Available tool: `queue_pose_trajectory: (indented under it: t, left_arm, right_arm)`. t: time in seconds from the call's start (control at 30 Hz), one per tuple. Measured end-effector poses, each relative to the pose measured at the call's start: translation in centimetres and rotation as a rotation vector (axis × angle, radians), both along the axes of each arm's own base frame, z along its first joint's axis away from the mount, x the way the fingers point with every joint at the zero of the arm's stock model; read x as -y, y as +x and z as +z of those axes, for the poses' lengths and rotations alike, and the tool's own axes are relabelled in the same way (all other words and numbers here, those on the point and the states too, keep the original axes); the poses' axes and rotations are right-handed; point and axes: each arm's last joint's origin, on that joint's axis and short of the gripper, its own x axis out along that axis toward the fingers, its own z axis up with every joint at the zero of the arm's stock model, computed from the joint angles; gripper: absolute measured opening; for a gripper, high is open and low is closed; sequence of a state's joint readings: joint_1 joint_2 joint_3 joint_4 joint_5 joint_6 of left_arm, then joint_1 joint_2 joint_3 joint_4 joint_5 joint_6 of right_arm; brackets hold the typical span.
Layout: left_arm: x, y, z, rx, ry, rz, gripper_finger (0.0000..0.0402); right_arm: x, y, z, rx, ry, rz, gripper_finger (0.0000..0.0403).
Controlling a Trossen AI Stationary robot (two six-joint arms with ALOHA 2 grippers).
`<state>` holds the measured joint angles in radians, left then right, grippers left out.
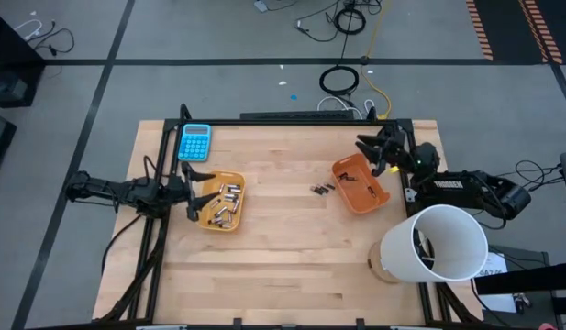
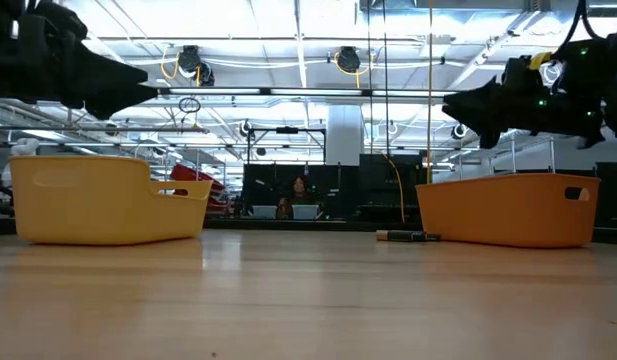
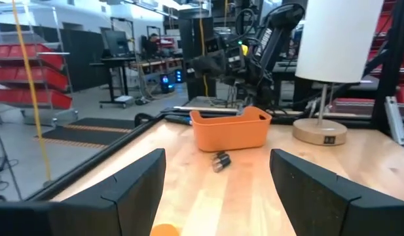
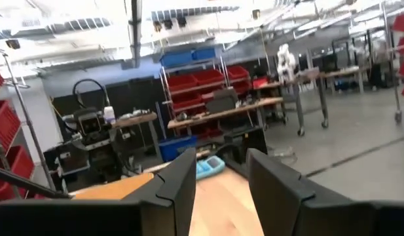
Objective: Sort batteries
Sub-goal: Put the black battery into the orange bin
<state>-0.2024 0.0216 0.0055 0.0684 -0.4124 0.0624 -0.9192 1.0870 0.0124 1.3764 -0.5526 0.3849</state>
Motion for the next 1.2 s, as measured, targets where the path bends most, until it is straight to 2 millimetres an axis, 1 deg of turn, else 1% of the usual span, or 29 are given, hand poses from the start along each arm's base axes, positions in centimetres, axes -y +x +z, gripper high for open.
queue_pose_trajectory:
  t: [0.17,0.27,0.33,0.47,0.53,0.57,0.63,0.67,0.73,0.8,0.87,0.93,1.0,1.1,1.2]
  left_arm:
    - [0.0,0.0,0.0,0.000,-0.004,0.014,0.0281]
    - [0.0,0.0,0.0,0.013,-0.064,0.011,0.0281]
    - [0.0,0.0,0.0,0.016,-0.073,0.010,0.0281]
    - [0.0,0.0,0.1,0.026,-0.076,0.010,0.0281]
    - [0.0,0.0,0.1,0.023,-0.076,0.010,0.0281]
    - [0.0,0.0,0.1,0.023,-0.075,0.011,0.0281]
    - [-0.1,0.0,0.1,0.028,-0.077,0.017,0.0281]
    - [-0.1,0.0,0.1,0.027,-0.076,0.018,0.0281]
    - [-0.1,0.0,0.0,0.022,-0.076,0.018,0.0281]
    - [-0.1,0.0,0.0,0.017,-0.079,0.019,0.0281]
    - [-0.1,0.0,0.0,0.018,-0.079,0.019,0.0281]
    - [-0.1,0.0,0.0,0.018,-0.079,0.019,0.0281]
    - [-0.1,0.0,0.0,0.017,-0.079,0.019,0.0281]
    - [-0.1,0.0,0.0,0.021,-0.097,0.018,0.0281]
    - [-0.1,0.0,0.0,0.024,-0.107,0.016,0.0281]
  right_arm:
    - [0.2,0.2,-1.2,-0.085,0.087,-0.005,0.0125]
    - [0.3,0.3,-2.6,-0.167,0.240,0.007,0.0125]
    - [0.3,0.3,-3.2,-0.207,0.298,-0.002,0.0125]
    - [0.4,0.2,-3.4,-0.214,0.326,-0.008,0.0125]
    - [0.4,0.3,-3.1,-0.164,0.402,0.015,0.0125]
    - [0.5,0.5,-2.6,-0.135,0.404,0.041,0.0125]
    - [0.6,1.3,-0.8,-0.098,0.297,0.138,0.0125]
    - [0.8,1.8,0.0,-0.094,0.258,0.179,0.0125]
    - [1.3,2.8,1.2,-0.115,0.240,0.207,0.0125]
    - [2.0,4.2,2.6,-0.172,0.229,0.214,0.0125]
    - [2.5,5.9,4.0,-0.279,0.225,0.202,0.0125]
    - [2.4,7.4,5.3,-0.437,0.216,0.157,0.0125]
    - [2.0,8.9,7.1,-0.564,0.177,0.117,0.0125]
    - [1.1,10.6,9.6,-0.630,0.133,0.160,0.0125]
    - [0.4,11.9,11.4,-0.613,0.112,0.250,0.0125]
